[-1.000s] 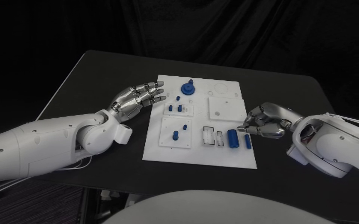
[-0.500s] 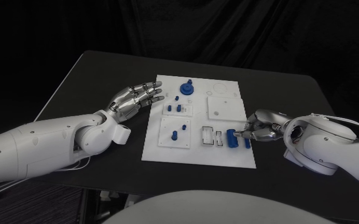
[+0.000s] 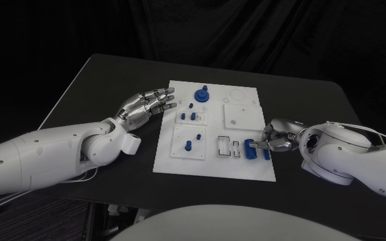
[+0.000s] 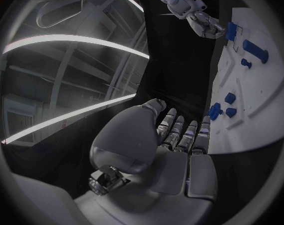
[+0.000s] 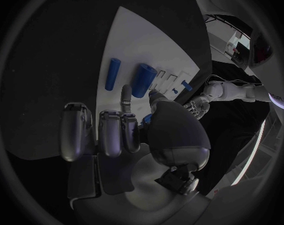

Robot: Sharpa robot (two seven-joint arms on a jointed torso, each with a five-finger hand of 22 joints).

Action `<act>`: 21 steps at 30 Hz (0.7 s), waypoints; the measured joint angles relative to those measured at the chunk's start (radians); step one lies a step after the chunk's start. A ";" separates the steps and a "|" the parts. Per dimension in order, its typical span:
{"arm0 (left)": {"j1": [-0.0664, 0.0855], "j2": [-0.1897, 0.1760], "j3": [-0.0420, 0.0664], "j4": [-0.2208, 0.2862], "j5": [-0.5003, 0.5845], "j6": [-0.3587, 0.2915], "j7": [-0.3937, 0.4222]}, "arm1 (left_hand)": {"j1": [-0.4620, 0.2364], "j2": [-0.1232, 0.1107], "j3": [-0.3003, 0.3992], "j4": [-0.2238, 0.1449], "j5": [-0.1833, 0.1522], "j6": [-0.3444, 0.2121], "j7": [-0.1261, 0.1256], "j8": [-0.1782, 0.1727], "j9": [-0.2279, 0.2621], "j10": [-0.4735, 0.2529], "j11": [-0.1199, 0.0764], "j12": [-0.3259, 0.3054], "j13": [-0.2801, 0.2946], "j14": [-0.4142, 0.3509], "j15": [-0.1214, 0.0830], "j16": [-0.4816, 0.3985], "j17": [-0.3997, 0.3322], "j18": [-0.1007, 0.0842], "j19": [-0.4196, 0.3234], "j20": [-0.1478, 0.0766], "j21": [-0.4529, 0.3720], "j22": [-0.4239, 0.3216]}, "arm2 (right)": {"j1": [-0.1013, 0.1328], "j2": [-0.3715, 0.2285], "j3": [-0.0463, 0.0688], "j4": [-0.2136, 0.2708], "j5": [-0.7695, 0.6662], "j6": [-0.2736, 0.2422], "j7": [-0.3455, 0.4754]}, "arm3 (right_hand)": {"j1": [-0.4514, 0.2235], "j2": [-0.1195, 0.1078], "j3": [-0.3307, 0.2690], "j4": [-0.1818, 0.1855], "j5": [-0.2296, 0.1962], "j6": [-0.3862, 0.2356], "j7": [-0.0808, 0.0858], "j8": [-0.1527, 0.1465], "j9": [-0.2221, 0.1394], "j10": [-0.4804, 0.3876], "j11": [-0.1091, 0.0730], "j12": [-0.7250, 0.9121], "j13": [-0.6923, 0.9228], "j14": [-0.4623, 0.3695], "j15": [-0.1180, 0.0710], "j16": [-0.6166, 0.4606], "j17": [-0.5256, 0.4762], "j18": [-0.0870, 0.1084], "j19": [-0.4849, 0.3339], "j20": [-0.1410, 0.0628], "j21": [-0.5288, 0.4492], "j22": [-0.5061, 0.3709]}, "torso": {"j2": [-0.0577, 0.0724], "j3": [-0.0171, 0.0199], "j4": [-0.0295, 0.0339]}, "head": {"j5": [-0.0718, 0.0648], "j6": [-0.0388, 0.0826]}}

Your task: Assemble the parts on the task board

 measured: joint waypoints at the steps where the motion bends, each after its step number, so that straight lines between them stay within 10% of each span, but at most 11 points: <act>1: -0.001 0.000 0.000 -0.001 0.000 0.000 0.000 | 0.000 0.000 0.000 0.000 0.000 0.000 0.000 0.000 0.000 0.000 0.000 0.000 0.000 0.000 0.000 0.000 0.000 0.000 0.000 0.000 0.000 0.000 | -0.001 0.004 0.000 -0.004 -0.001 0.001 0.000 | 0.000 0.000 0.001 -0.001 0.000 0.000 0.000 0.000 0.000 0.001 -0.001 0.000 0.000 0.000 0.000 0.000 0.000 0.000 0.000 0.000 0.000 0.000 | 0.000 -0.0001 0.0000 | 0.000 0.000; 21: -0.017 0.000 0.000 -0.007 -0.001 0.008 -0.002 | 0.000 0.000 0.003 0.003 0.003 0.000 0.000 0.000 0.000 0.003 0.003 0.000 0.000 0.000 0.000 0.000 0.000 0.000 0.000 0.000 0.000 0.000 | -0.023 0.074 0.000 -0.053 -0.003 0.036 0.001 | -0.029 0.003 0.005 0.000 0.055 -0.009 0.002 0.000 0.017 0.001 -0.001 0.000 0.000 0.000 0.000 -0.009 0.000 0.000 0.000 0.000 -0.016 0.000 | 0.000 -0.0001 -0.0007 | 0.004 0.000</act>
